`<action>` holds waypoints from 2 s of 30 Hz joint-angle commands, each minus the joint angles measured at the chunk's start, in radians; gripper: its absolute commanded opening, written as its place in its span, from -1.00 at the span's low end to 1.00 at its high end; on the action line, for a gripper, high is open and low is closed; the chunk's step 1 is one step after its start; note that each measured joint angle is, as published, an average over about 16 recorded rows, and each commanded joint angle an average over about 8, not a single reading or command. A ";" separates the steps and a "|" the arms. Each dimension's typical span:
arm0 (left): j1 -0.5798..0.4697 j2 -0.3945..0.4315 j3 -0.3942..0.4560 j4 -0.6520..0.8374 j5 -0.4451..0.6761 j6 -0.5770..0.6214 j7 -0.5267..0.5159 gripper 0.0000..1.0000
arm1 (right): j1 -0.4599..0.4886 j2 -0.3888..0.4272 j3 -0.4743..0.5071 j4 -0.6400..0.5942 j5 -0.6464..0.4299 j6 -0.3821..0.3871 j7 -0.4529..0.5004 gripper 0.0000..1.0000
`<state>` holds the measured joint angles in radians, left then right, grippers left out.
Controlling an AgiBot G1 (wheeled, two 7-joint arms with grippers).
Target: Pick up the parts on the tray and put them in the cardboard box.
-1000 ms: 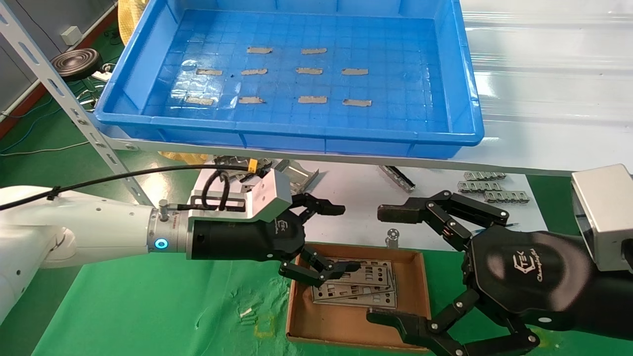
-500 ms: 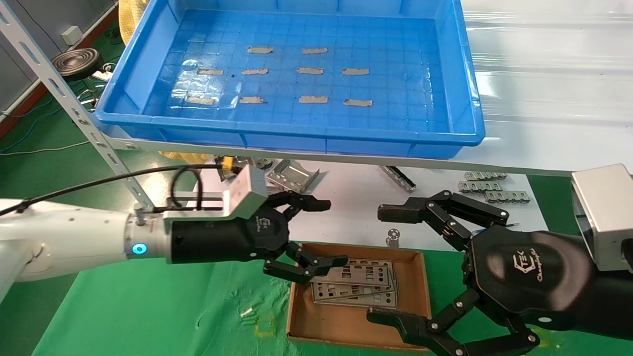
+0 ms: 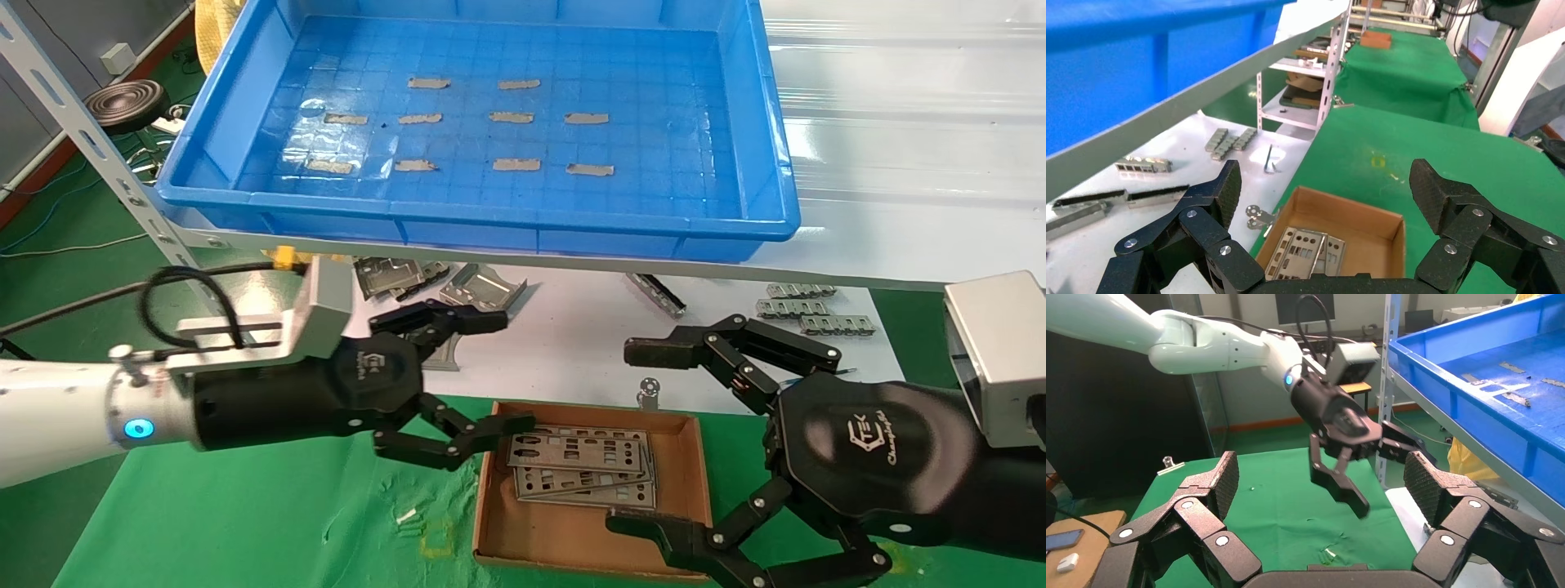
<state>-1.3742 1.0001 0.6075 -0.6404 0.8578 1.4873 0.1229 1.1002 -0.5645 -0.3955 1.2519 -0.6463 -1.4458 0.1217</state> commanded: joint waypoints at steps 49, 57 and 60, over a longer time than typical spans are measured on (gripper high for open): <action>0.308 -0.399 -0.337 -0.659 -0.133 0.010 -0.314 1.00 | 0.000 0.000 0.000 0.000 0.000 0.000 0.000 1.00; 0.303 -0.393 -0.331 -0.650 -0.130 0.009 -0.312 1.00 | 0.000 0.000 0.000 0.000 0.000 0.000 0.000 1.00; 0.302 -0.391 -0.330 -0.648 -0.129 0.009 -0.311 1.00 | 0.000 0.000 0.000 0.000 0.000 0.000 0.000 1.00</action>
<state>-1.0719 0.6084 0.2770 -1.2885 0.7284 1.4963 -0.1883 1.0999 -0.5643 -0.3956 1.2516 -0.6459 -1.4455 0.1216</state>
